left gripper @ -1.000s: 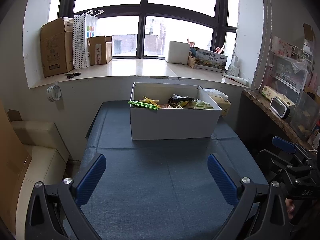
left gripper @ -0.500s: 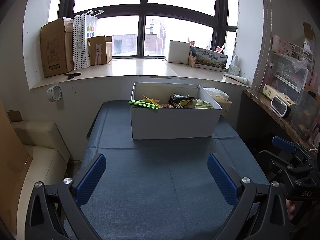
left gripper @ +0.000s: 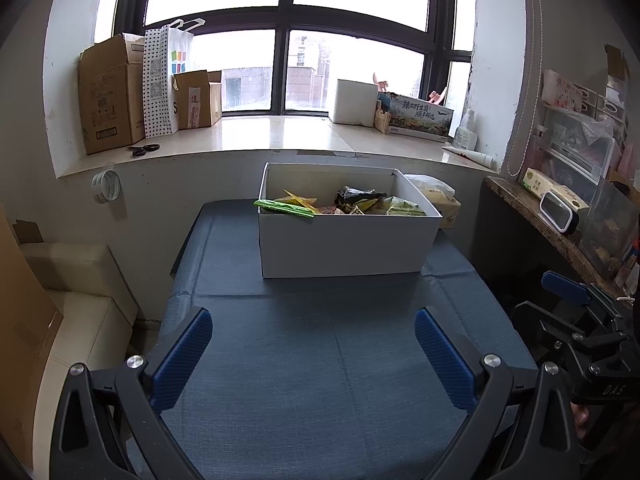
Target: Organize snacks
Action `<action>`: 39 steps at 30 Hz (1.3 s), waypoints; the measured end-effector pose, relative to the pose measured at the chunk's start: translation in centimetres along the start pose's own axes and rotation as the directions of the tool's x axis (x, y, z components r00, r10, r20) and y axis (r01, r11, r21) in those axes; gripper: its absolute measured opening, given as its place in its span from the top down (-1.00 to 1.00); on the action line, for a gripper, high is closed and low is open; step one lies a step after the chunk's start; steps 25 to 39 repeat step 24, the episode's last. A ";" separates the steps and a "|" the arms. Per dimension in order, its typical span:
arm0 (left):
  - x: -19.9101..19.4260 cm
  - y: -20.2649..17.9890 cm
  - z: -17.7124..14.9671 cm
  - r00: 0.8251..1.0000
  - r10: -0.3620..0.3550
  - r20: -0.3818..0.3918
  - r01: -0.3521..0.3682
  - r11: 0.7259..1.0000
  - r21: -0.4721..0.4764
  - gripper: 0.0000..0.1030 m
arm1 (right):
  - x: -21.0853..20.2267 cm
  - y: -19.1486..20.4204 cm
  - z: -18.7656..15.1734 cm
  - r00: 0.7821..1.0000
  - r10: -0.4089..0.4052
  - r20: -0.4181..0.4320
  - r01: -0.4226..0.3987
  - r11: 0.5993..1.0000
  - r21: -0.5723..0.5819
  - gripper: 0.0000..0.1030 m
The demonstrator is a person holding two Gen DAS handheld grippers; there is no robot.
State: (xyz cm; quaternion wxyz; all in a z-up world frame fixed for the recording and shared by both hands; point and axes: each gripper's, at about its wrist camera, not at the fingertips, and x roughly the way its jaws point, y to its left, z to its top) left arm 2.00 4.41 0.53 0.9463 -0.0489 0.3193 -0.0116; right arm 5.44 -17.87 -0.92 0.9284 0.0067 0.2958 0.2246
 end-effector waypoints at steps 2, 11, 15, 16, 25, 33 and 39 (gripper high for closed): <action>0.0 0.0 0.0 1.000 0.004 0.001 -0.004 1.000 0.003 -1.00 | 0.0 0.0 0.0 1.000 0.000 0.000 0.000 1.000 0.000 -1.00; 0.1 0.0 0.0 1.000 0.002 -0.003 -0.002 1.000 0.001 -1.00 | -0.1 0.0 0.1 1.000 0.002 0.000 -0.002 1.000 -0.001 -1.00; 0.1 0.0 0.0 1.000 0.000 -0.004 0.000 1.000 -0.001 -1.00 | -0.1 0.0 0.0 1.000 0.002 0.001 -0.002 1.000 0.001 -1.00; 0.1 0.0 0.0 1.000 0.002 -0.005 -0.002 1.000 -0.001 -1.00 | -0.1 0.0 0.0 1.000 0.002 0.001 -0.002 1.000 0.002 -1.00; -0.1 -0.3 0.0 1.000 -0.019 0.005 0.019 1.000 0.002 -1.00 | 0.0 -0.1 -0.1 1.000 0.005 -0.006 -0.005 1.000 0.002 -1.00; -0.1 -0.3 0.0 1.000 -0.019 0.005 0.019 1.000 0.002 -1.00 | 0.0 -0.1 -0.1 1.000 0.005 -0.006 -0.005 1.000 0.002 -1.00; -0.1 -0.3 0.0 1.000 -0.019 0.005 0.019 1.000 0.002 -1.00 | 0.0 -0.1 -0.1 1.000 0.005 -0.006 -0.005 1.000 0.002 -1.00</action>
